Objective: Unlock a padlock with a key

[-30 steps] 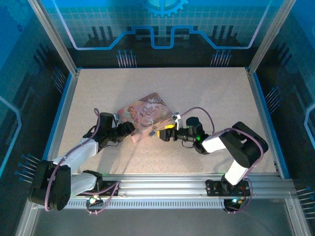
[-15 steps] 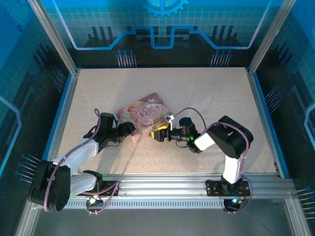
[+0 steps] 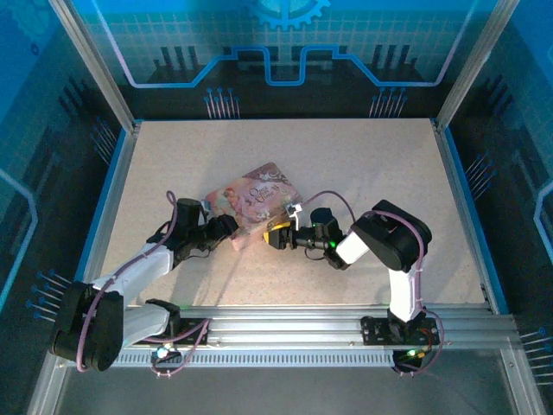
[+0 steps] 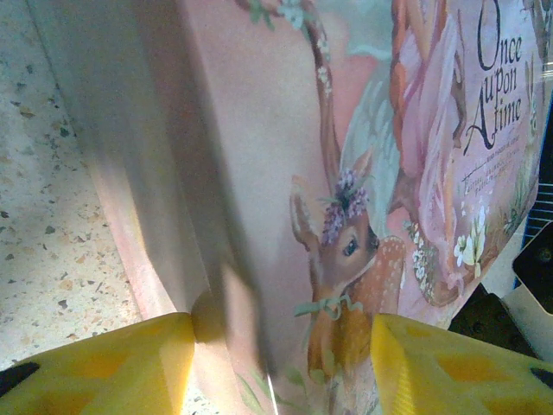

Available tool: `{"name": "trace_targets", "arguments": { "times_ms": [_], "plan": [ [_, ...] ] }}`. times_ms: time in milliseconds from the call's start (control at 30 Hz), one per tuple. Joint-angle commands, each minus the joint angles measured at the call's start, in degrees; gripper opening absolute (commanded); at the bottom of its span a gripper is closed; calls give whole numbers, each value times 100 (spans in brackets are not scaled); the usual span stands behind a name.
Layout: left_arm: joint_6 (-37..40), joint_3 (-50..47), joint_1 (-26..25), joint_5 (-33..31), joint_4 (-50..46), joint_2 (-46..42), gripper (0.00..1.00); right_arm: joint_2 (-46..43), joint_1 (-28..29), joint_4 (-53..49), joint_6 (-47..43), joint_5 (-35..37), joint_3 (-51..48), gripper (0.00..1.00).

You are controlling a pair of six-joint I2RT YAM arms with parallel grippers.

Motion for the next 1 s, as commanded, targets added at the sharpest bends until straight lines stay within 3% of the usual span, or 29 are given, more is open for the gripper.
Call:
{"name": "trace_targets", "arguments": {
  "times_ms": [0,600,967],
  "plan": [
    [26,-156,-69,-86,-383,38,57,98,91,475,-66,-219,132,62],
    [19,-151,-70,-99,-396,75,57,-37,109,743,-226,-306,-138,51],
    [22,-116,-75,-108,-414,68,57,-87,103,547,-304,-234,-138,36]
  ]
}}
